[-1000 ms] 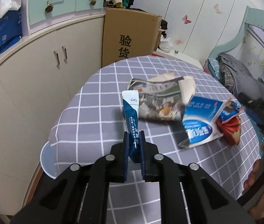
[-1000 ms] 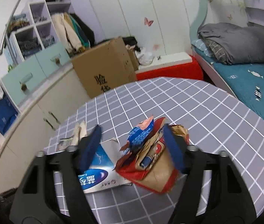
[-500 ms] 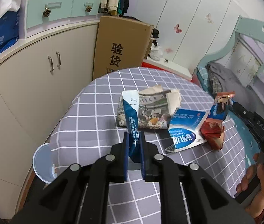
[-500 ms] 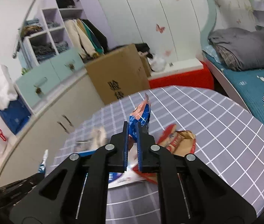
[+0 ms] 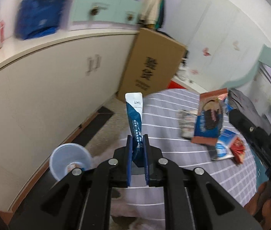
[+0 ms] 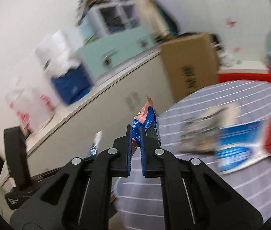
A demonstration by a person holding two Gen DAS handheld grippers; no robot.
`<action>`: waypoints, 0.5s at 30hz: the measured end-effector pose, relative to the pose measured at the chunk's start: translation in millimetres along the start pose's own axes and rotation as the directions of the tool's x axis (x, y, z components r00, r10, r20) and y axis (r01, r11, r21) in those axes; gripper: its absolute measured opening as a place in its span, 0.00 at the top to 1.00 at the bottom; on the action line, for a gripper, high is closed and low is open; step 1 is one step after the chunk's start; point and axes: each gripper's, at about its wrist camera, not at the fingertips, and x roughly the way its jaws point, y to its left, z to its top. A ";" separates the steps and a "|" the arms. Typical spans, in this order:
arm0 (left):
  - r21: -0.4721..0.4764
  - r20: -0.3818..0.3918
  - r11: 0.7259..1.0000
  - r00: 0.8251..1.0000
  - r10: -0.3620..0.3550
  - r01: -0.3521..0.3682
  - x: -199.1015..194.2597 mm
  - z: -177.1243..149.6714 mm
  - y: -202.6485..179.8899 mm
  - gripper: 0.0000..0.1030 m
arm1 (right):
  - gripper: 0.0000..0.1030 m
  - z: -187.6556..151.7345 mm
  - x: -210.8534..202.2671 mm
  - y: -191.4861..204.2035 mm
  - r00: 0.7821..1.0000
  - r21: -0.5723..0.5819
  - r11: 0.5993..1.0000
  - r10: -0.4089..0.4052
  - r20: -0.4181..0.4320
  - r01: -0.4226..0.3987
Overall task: Collect trash
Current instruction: 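Carry the tube and packet over the wastebasket and open both tools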
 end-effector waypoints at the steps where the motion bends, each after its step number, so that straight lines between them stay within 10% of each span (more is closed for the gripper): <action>1: -0.015 -0.002 1.000 1.000 0.013 -0.013 0.3 -0.6 12.5 0.90 | 0.92 -6.6 18.2 18.0 0.999 -0.018 0.999 0.029 -0.031 -0.030; 15: -0.243 -0.248 0.934 0.947 0.203 -0.264 88.8 -39.5 227.7 0.90 | 0.92 -131.3 239.9 112.2 0.906 -0.029 0.987 0.133 -0.403 -0.158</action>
